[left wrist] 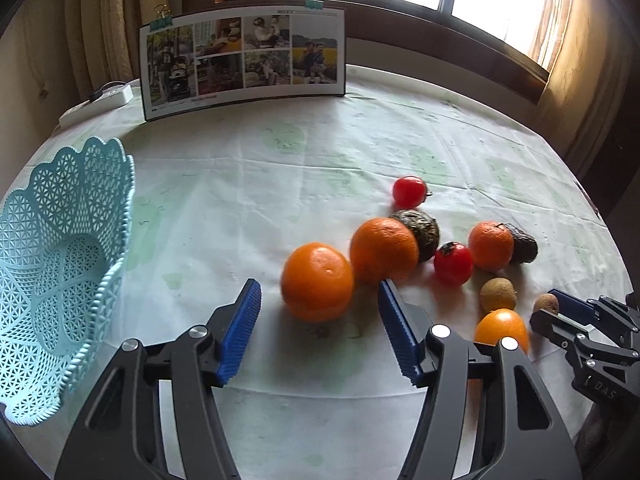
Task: Organize fruits
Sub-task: 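Grasp an orange with the left tool while the right tool grasps a brown pear, then carry the orange into the blue basket and release while right drops the pear in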
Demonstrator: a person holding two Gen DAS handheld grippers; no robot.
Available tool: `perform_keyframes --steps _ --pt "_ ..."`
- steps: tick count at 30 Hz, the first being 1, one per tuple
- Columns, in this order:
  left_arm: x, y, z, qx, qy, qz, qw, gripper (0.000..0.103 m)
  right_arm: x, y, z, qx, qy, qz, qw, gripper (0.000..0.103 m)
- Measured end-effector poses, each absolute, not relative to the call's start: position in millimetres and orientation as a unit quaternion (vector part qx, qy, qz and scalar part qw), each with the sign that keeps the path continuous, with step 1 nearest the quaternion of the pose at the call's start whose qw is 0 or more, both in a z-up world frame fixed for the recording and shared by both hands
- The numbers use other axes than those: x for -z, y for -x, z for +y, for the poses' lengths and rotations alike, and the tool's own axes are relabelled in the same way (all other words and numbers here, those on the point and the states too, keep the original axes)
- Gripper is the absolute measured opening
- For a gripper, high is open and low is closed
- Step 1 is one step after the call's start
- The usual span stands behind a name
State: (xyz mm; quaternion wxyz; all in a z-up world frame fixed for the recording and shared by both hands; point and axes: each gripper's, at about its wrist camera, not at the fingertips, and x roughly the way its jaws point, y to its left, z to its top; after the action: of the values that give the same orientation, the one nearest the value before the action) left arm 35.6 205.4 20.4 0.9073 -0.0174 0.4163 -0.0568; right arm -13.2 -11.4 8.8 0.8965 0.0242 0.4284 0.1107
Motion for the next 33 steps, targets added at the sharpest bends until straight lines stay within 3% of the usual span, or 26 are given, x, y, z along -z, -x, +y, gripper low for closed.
perform_keyframes --steps 5,9,13,33 --pt "-19.1 -42.4 207.5 0.052 0.013 0.419 0.907 0.053 -10.2 13.1 -9.6 -0.108 -0.021 0.427 0.897 0.036" --pt "-21.0 -46.6 205.4 0.055 0.014 0.415 0.908 0.038 -10.3 12.6 -8.8 -0.109 -0.023 0.427 0.897 0.032" --pt "-21.2 -42.2 205.3 0.055 0.019 0.413 0.909 0.038 -10.9 12.3 -7.2 -0.112 -0.025 0.428 0.896 0.028" --pt "-69.1 5.9 248.0 0.002 0.038 0.33 0.943 0.038 -31.5 11.5 12.4 -0.103 -0.02 0.413 0.905 0.028"
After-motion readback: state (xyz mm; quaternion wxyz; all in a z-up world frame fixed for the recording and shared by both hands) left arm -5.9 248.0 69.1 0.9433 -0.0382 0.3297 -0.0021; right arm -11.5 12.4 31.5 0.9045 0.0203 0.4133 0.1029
